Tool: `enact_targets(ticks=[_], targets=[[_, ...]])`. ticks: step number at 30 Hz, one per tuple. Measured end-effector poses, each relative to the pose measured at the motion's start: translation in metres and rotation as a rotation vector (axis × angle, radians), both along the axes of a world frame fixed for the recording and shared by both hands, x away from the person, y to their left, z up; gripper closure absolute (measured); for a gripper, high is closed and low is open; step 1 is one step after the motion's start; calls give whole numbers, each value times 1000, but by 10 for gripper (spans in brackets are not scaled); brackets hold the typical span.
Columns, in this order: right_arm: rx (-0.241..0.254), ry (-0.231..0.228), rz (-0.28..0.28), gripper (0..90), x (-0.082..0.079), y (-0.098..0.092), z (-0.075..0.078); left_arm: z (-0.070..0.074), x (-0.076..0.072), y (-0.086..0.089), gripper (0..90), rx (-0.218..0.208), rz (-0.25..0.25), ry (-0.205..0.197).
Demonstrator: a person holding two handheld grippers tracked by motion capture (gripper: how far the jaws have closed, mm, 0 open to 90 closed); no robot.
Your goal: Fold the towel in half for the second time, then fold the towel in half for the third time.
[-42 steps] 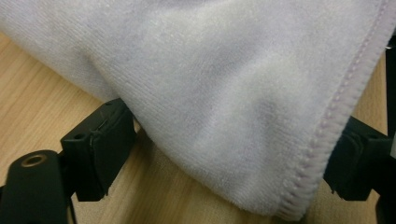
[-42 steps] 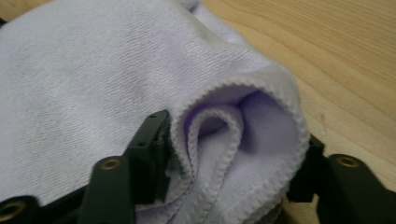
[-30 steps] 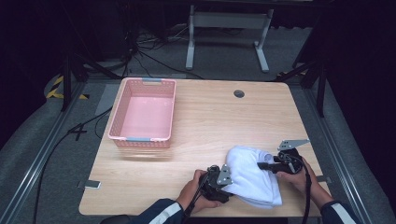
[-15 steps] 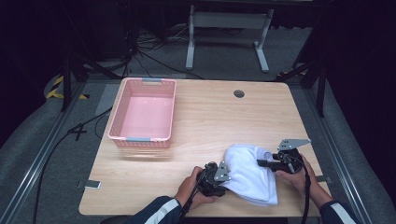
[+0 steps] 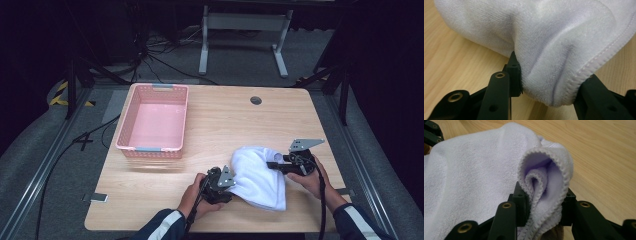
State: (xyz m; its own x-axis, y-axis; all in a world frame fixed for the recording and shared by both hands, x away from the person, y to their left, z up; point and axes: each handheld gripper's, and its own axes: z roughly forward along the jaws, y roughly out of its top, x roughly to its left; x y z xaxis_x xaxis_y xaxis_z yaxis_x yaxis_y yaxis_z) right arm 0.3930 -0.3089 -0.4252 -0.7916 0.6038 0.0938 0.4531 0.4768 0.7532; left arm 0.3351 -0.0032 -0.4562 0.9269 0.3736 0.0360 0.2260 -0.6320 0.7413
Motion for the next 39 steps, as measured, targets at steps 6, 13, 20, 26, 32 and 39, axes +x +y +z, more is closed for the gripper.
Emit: enact_targets(ticks=[6, 13, 20, 26, 32, 39], targets=[[-6, -26, 33, 665, 10, 18, 7, 5, 1, 13, 628, -20, 39, -14], [-13, -37, 61, 665, 17, 32, 14, 10, 3, 22, 630, -17, 54, -7], [-28, -60, 69, 666, 18, 39, 20, 13, 5, 25, 630, -20, 59, -16], [-30, -69, 66, 666, 18, 43, 23, 13, 7, 27, 629, -5, 57, -22], [-27, -78, 59, 666, 20, 48, 26, 18, 9, 31, 630, -11, 67, -36], [-26, -90, 52, 665, 27, 54, 32, 26, 17, 36, 631, 8, 85, -56]])
